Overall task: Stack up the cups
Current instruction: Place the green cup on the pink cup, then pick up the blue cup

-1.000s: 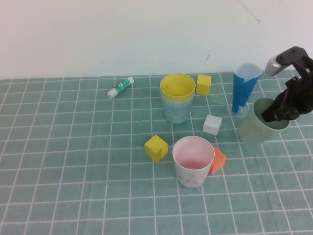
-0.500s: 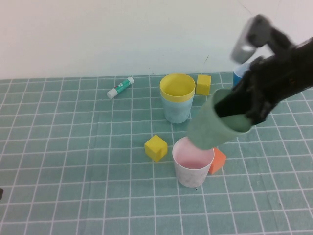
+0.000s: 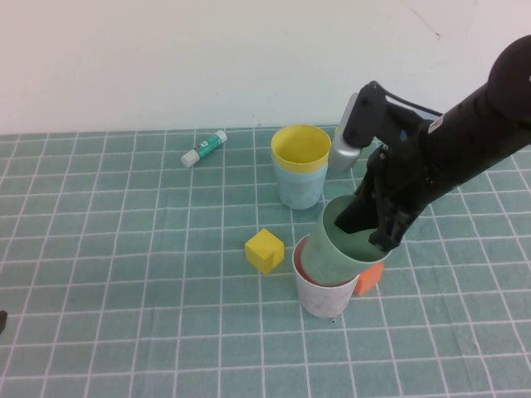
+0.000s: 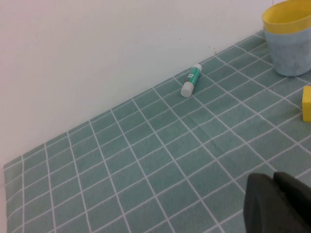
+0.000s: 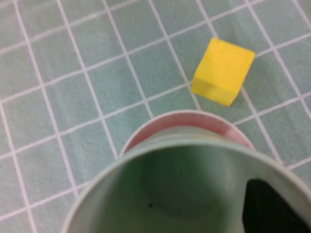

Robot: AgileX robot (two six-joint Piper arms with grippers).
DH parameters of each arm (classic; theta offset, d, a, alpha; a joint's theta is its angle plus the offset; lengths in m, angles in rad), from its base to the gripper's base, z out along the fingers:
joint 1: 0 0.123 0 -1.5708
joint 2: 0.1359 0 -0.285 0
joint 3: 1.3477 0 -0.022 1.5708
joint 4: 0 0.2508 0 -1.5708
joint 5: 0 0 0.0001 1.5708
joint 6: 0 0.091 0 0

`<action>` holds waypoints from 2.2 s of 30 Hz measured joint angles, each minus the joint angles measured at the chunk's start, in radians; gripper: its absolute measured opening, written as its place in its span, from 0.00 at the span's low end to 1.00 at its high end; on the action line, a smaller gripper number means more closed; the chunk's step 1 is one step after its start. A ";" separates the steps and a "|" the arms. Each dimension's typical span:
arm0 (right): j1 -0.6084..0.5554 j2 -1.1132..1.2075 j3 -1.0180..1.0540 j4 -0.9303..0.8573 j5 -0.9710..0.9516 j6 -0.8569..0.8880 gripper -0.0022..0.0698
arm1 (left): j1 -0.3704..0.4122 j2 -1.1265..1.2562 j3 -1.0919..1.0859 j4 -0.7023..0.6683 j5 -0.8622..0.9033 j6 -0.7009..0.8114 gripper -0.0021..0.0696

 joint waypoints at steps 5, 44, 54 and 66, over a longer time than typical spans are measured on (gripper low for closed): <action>0.000 0.024 0.000 0.000 -0.020 -0.038 0.07 | 0.000 0.000 0.000 0.000 -0.004 -0.018 0.03; 0.002 0.390 -0.679 -0.181 -0.095 0.115 0.62 | 0.000 0.000 0.000 -0.001 -0.007 -0.024 0.03; 0.002 0.537 -0.764 -0.312 -0.012 0.272 0.64 | 0.000 0.000 0.038 0.001 -0.061 -0.024 0.03; 0.004 0.538 -0.769 -0.309 0.015 0.287 0.09 | 0.000 0.000 0.053 0.005 -0.097 -0.024 0.03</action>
